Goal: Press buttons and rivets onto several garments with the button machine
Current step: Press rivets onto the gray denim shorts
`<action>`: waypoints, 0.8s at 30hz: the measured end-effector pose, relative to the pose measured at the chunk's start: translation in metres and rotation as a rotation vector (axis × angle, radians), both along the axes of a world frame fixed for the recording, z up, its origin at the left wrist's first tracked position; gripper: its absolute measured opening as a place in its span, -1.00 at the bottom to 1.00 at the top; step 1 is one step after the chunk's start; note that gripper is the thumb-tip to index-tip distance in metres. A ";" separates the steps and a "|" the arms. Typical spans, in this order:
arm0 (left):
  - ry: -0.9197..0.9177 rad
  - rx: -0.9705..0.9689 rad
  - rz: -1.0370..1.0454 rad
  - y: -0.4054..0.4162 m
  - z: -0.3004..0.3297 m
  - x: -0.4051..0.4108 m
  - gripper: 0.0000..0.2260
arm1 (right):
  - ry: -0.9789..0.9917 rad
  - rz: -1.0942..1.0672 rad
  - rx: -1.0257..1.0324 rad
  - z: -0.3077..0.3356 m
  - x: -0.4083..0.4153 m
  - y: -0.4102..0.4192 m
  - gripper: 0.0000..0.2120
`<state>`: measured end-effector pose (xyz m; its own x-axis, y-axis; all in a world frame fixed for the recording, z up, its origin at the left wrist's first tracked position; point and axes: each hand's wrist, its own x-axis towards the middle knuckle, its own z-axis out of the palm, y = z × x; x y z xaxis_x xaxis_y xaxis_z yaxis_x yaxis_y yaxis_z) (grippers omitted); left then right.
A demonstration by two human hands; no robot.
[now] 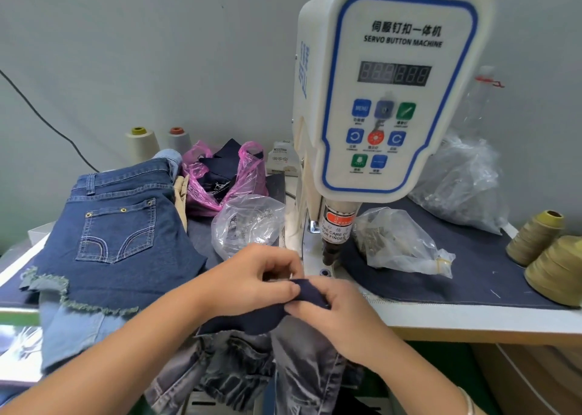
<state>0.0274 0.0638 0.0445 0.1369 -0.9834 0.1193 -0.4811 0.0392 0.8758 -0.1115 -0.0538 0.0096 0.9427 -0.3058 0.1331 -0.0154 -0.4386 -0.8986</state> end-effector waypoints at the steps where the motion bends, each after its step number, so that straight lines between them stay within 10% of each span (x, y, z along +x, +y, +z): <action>1: 0.048 0.000 0.005 -0.003 0.004 0.002 -0.96 | -0.043 -0.036 0.048 0.003 -0.004 -0.005 -0.89; 9: 0.051 -0.045 0.550 0.001 -0.003 0.087 -0.86 | -0.528 -0.302 0.942 0.017 -0.062 -0.105 -0.88; 12: -0.063 -0.018 0.812 0.001 -0.015 0.127 -0.81 | -0.421 -0.216 1.203 0.021 -0.072 -0.140 -0.56; 24: -0.679 0.248 0.978 -0.047 -0.026 0.208 -0.74 | -0.357 -0.906 0.782 -0.027 -0.025 -0.189 -0.60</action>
